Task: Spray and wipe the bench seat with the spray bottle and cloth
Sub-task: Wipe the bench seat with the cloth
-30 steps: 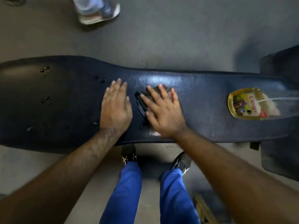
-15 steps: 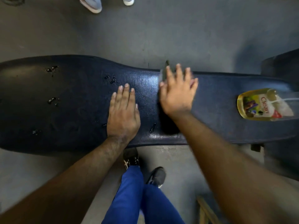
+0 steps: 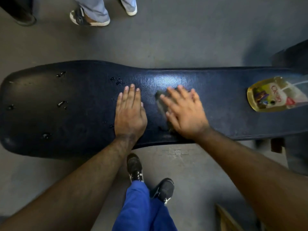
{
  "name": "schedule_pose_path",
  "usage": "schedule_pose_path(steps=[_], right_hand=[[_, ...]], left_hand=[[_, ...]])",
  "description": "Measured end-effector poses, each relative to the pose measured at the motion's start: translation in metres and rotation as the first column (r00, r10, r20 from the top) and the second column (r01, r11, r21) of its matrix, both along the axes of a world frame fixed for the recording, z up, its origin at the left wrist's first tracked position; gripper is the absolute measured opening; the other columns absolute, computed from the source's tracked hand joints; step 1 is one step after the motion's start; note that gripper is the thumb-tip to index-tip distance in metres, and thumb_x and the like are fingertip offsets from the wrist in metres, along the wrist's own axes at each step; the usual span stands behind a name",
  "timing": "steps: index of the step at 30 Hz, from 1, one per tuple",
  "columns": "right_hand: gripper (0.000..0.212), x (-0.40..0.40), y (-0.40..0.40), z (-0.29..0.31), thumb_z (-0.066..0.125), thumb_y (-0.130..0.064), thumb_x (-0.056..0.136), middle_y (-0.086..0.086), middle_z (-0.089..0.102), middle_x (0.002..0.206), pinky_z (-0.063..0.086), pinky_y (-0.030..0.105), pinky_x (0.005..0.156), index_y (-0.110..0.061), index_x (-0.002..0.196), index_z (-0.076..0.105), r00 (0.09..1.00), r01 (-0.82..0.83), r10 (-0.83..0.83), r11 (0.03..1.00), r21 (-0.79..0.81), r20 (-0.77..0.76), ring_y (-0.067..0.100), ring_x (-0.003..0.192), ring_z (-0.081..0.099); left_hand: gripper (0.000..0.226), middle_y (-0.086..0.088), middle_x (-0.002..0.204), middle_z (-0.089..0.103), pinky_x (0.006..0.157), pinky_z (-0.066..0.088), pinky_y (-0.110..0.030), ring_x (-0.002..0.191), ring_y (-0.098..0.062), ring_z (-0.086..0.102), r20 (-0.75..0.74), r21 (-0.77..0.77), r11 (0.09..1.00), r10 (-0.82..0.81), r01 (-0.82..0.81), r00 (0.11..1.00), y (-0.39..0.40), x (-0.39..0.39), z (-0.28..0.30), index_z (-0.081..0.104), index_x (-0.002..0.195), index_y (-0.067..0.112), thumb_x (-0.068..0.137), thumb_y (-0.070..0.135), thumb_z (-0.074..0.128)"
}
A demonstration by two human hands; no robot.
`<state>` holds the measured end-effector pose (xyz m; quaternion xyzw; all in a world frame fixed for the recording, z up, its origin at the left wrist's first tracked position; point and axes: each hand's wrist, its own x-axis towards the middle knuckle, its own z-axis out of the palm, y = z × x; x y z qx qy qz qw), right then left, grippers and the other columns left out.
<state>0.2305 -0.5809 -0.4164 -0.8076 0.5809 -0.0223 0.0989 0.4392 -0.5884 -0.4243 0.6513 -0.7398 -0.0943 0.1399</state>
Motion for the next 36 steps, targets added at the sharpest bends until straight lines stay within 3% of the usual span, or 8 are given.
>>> schedule_pose_path(steps=[3,8,13,18,23,28,32,36], right_hand=[[0.060,0.031,-0.007,-0.004,0.037,-0.045,0.097,0.005,0.028,0.165,0.008,0.063,0.122,-0.030,0.155,0.035,0.853,0.522,-0.522,0.853,0.019,0.012,0.034,0.153,0.019],[0.056,0.027,0.042,-0.001,0.047,-0.047,0.096,0.002,0.036,0.162,0.019,0.060,0.120,-0.030,0.149,0.047,0.993,-0.094,0.096,0.995,-0.036,0.064,0.031,0.151,0.027],[0.060,0.063,0.033,-0.007,0.044,-0.049,0.095,0.005,0.032,0.164,0.013,0.064,0.119,-0.030,0.152,0.041,0.837,0.547,-0.545,0.836,-0.051,0.048,0.035,0.153,0.022],[0.060,0.074,0.080,0.000,0.046,-0.049,0.096,0.005,0.031,0.164,0.021,0.064,0.117,-0.029,0.152,0.042,1.000,0.009,-0.008,0.999,-0.046,0.026,0.032,0.153,0.024],[0.061,0.102,0.049,0.004,0.032,-0.053,0.098,0.004,0.021,0.168,0.007,0.061,0.122,-0.031,0.156,0.033,0.815,0.578,-0.578,0.816,0.030,0.039,0.032,0.156,0.012],[0.056,0.104,0.075,0.006,0.040,-0.046,0.097,0.002,0.029,0.165,0.017,0.061,0.119,-0.032,0.152,0.041,0.998,-0.024,0.024,1.000,-0.004,0.063,0.029,0.154,0.021],[0.057,0.117,0.035,0.003,0.033,-0.046,0.096,0.002,0.029,0.165,0.014,0.062,0.121,-0.035,0.152,0.040,0.809,0.583,-0.583,0.812,0.023,0.077,0.031,0.154,0.018],[0.054,0.159,0.088,0.009,0.043,-0.043,0.097,0.002,0.032,0.164,0.017,0.062,0.120,-0.035,0.150,0.044,0.991,0.091,-0.093,0.995,0.029,0.091,0.031,0.153,0.023]], left_hand=[[0.051,-0.018,0.153,0.039,0.122,0.016,-0.043,0.145,-0.030,0.031,-0.007,-0.008,1.000,0.001,-0.001,1.000,-0.001,0.001,-0.003,0.045,0.143,-0.001,0.096,0.016,0.040],[0.051,-0.018,0.150,0.043,0.121,0.019,-0.043,0.143,-0.031,0.035,-0.068,-0.025,1.000,0.003,-0.004,0.998,-0.002,0.003,-0.001,0.050,0.139,-0.001,0.093,0.018,0.036],[0.050,-0.017,0.149,0.046,0.121,0.020,-0.043,0.142,-0.030,0.037,-0.170,-0.003,1.000,0.020,-0.021,0.985,-0.002,0.005,0.001,0.052,0.137,0.001,0.092,0.015,0.037],[0.047,-0.017,0.144,0.051,0.120,0.023,-0.041,0.140,-0.031,0.041,-0.298,0.045,0.996,-0.057,0.074,0.953,0.004,0.031,0.028,0.052,0.137,-0.002,0.092,0.008,0.039],[0.053,-0.020,0.150,0.043,0.121,0.020,-0.048,0.144,-0.034,0.033,-0.001,0.063,0.996,-0.065,0.065,0.998,0.026,0.084,0.030,0.045,0.142,0.000,0.093,0.019,0.039],[0.057,-0.019,0.156,0.033,0.121,0.017,-0.047,0.147,-0.033,0.026,0.006,0.107,0.989,-0.107,0.105,0.994,0.030,0.103,0.016,0.040,0.145,-0.001,0.095,0.025,0.034],[0.052,-0.017,0.154,0.037,0.122,0.016,-0.042,0.146,-0.030,0.028,-0.160,0.100,0.990,-0.086,0.103,0.983,0.029,0.111,0.019,0.044,0.143,0.000,0.095,0.018,0.038],[0.051,-0.017,0.151,0.042,0.121,0.020,-0.043,0.144,-0.031,0.033,-0.109,0.069,0.997,-0.011,0.018,0.994,0.022,0.130,0.028,0.046,0.142,0.000,0.095,0.019,0.037]])
